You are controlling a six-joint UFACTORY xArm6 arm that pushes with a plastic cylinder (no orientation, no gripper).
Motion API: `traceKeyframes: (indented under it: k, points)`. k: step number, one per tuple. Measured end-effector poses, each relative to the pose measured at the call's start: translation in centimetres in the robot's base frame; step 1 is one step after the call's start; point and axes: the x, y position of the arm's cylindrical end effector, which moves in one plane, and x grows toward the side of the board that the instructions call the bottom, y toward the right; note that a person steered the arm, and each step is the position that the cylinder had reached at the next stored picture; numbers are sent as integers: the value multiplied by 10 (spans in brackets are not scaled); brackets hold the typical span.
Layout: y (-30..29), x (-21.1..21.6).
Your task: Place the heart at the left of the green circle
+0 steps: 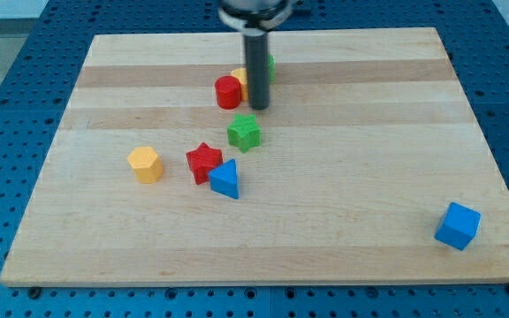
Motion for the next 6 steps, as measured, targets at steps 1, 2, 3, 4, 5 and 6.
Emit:
traceKeyframes:
  k: [1, 2, 3, 4, 5, 6]
  points:
    - [4, -3]
    - [4, -3]
    - [-19, -3]
    - [-39, -7]
    - [-55, -23]
    - [-77, -43]
